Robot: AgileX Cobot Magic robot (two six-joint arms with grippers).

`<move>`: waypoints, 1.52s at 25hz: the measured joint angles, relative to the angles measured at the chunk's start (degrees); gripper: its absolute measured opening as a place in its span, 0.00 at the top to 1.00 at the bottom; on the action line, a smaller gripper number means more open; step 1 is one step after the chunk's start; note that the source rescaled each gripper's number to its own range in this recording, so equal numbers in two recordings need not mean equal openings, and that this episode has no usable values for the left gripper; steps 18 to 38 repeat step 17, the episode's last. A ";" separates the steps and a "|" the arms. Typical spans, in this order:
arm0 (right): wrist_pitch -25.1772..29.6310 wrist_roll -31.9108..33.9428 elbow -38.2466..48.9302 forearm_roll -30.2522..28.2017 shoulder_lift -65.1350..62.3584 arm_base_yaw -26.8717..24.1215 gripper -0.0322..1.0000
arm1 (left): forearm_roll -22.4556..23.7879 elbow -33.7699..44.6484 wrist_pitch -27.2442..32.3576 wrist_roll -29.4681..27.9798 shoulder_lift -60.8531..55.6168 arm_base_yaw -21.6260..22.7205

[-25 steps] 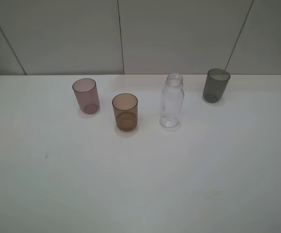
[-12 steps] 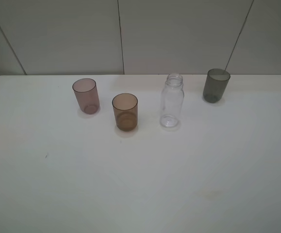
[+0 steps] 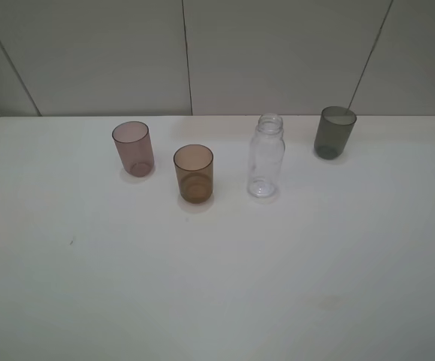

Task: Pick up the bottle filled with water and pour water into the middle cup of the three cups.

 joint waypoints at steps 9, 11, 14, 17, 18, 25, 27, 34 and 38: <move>0.00 0.00 0.00 0.00 0.00 0.00 0.00 | 0.00 0.00 0.00 0.00 0.00 0.00; 0.00 0.00 0.00 0.00 0.00 -0.02 0.00 | 0.00 0.00 0.00 0.00 0.00 0.00; 0.00 0.00 0.00 0.00 0.00 0.00 0.00 | 0.00 0.00 0.00 0.00 0.00 0.00; 0.00 0.00 0.00 0.00 0.00 0.00 0.00 | 0.00 0.00 0.00 0.00 0.00 0.00; 0.00 0.00 0.00 0.00 0.00 0.00 0.00 | 0.00 0.00 0.00 0.00 0.00 0.00; 0.00 0.00 0.00 0.00 0.00 0.00 0.00 | 0.00 0.00 0.00 0.00 0.00 0.00; 0.00 0.00 0.00 0.00 0.00 0.00 0.00 | 0.00 0.00 0.00 0.00 0.00 0.00; 0.00 0.00 0.00 0.00 0.00 0.00 0.00 | 0.00 0.00 0.00 0.00 0.00 0.00; 0.00 0.00 0.00 0.00 0.00 0.00 0.00 | 0.00 0.00 0.00 0.00 0.00 0.00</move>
